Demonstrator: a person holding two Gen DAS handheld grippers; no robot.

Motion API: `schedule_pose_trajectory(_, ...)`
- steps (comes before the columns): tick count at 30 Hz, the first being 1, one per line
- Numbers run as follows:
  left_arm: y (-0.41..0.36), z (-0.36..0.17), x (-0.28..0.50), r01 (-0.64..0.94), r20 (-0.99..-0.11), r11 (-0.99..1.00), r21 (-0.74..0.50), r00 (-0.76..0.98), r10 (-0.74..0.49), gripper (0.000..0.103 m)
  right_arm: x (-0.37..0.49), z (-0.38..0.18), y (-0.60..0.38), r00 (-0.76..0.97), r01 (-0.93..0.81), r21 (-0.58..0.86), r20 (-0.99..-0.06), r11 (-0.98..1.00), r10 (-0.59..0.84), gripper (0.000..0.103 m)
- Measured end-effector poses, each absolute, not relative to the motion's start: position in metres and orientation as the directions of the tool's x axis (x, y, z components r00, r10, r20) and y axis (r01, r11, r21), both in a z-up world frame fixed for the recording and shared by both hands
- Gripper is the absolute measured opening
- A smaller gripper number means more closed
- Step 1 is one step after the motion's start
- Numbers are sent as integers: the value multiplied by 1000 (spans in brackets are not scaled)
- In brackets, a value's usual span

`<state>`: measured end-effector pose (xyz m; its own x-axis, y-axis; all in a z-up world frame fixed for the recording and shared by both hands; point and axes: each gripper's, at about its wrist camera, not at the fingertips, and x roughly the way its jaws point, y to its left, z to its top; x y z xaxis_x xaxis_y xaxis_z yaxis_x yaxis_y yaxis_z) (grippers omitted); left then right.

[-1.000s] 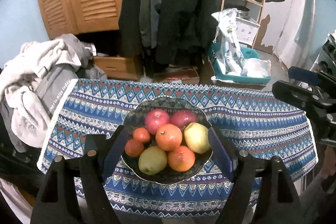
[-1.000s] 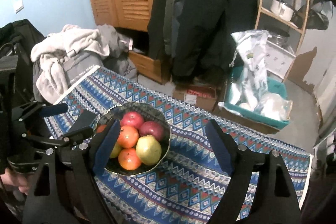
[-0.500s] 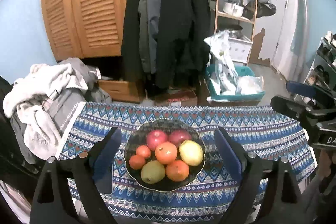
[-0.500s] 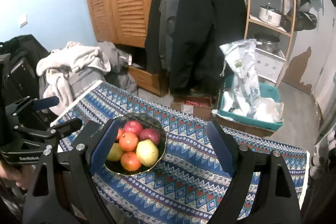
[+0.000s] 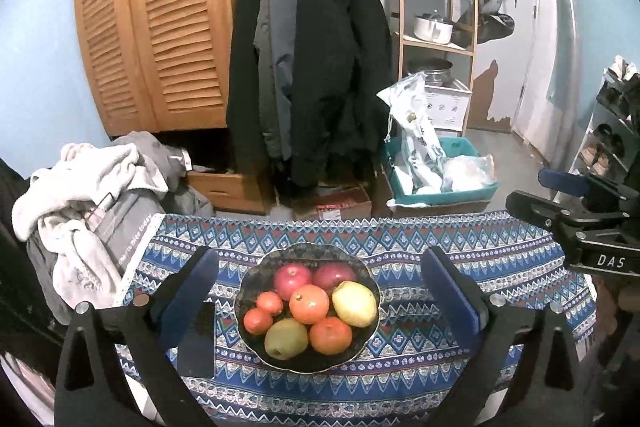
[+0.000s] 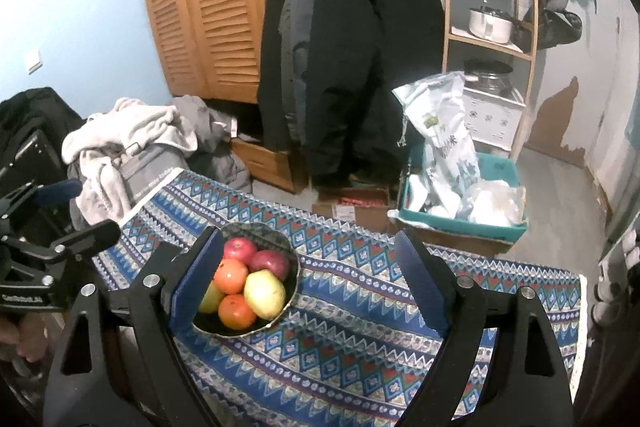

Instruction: Organize fruits

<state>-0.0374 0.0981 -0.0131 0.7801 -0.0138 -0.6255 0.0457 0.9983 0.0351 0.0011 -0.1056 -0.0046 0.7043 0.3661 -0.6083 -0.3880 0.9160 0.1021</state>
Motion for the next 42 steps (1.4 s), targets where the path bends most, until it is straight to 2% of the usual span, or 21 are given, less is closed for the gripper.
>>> schedule_pose_trajectory(30,90,-9,-41,51,-631,997,52,776,-7,102,-4,-1,-117,717,-372,108,-598,922,359,86)
schedule_pose_trajectory(42,86,-4,-46,27,-590,995,91,807,32,102,-4,0,-116,717,-373,108,-597,922,359,86)
